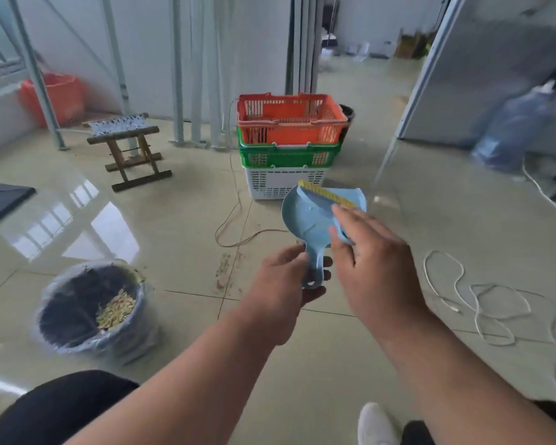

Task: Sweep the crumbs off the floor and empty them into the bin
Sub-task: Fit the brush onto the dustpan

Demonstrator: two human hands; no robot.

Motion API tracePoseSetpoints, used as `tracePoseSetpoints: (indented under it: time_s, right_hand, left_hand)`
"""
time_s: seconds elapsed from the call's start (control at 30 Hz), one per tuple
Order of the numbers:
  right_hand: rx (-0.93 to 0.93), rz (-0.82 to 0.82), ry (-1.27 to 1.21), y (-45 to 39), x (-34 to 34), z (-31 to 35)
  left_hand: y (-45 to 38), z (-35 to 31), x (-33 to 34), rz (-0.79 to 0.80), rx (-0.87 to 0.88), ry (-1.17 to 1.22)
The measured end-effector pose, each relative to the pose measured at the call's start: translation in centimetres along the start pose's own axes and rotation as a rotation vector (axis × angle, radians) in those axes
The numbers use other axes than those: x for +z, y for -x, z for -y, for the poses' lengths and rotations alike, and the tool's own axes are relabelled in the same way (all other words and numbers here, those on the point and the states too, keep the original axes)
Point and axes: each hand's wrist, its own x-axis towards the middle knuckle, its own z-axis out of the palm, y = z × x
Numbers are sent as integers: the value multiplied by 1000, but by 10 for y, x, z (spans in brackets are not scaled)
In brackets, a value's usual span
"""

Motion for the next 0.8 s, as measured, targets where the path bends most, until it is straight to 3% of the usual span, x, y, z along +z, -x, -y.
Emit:
tracePoseSetpoints:
  time_s: [0.17,0.3,0.43,0.8]
  right_hand:
    - [60,295,-17,45,-24,-31]
    - [115,437,-89,59,-47,-44]
    - [150,428,-202,53,-44,-43]
    - [145,258,-92,35,-1,-44]
  left_hand:
    - [16,23,35,166,-25,103]
    - [20,31,44,252,-50,116]
    - [15,34,42,275,-14,116]
    - [-2,42,19,263,-63,205]
